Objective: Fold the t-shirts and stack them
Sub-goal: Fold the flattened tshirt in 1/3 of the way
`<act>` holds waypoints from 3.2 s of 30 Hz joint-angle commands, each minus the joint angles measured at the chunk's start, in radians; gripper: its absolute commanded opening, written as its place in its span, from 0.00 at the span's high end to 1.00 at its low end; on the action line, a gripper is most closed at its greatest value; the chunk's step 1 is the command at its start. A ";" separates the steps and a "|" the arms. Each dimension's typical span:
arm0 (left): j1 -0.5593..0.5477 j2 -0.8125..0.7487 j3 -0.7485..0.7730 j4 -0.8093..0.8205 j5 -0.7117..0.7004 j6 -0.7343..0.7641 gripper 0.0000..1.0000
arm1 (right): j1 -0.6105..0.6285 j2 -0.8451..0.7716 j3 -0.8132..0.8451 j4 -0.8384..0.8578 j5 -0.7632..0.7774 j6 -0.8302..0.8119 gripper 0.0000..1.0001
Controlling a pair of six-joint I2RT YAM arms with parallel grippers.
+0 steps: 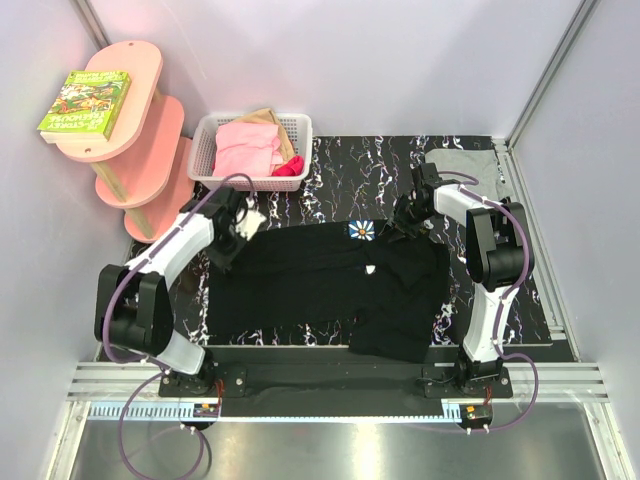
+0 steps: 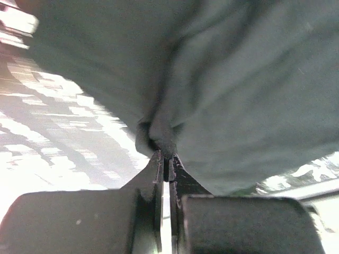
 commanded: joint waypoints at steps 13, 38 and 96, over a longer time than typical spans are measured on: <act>0.091 -0.092 0.080 0.058 -0.273 0.367 1.00 | 0.002 -0.017 -0.040 0.033 0.032 -0.029 0.58; 0.010 -0.202 -0.029 0.220 -0.358 0.454 1.00 | -0.002 -0.043 -0.077 0.033 0.037 -0.039 0.61; -0.038 0.259 0.067 0.273 -0.097 0.138 0.25 | 0.196 -0.462 -0.462 -0.063 0.075 -0.036 0.38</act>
